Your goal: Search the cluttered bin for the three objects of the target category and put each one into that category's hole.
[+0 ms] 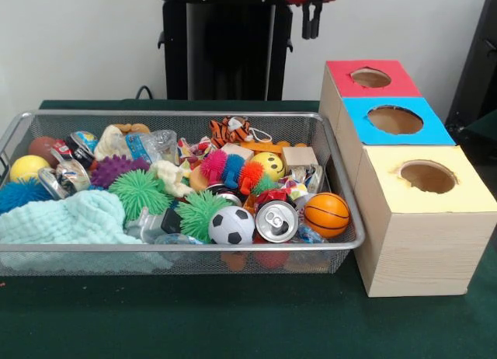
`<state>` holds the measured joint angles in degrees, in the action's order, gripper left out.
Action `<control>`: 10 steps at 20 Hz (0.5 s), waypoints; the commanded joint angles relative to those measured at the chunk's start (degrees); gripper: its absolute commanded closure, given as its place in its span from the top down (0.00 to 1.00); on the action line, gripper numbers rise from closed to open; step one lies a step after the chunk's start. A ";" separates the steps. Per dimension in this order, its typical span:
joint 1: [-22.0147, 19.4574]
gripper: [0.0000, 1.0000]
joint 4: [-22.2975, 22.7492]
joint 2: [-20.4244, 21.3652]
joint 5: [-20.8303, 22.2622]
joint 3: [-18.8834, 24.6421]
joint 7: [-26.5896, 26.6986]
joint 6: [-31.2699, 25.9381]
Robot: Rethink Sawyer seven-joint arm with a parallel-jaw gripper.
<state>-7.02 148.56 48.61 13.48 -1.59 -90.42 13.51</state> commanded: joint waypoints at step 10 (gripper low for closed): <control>-13.22 0.00 -9.97 1.79 3.06 6.38 -2.46 -14.75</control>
<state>-16.69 148.41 49.73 14.81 -0.96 -90.42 4.71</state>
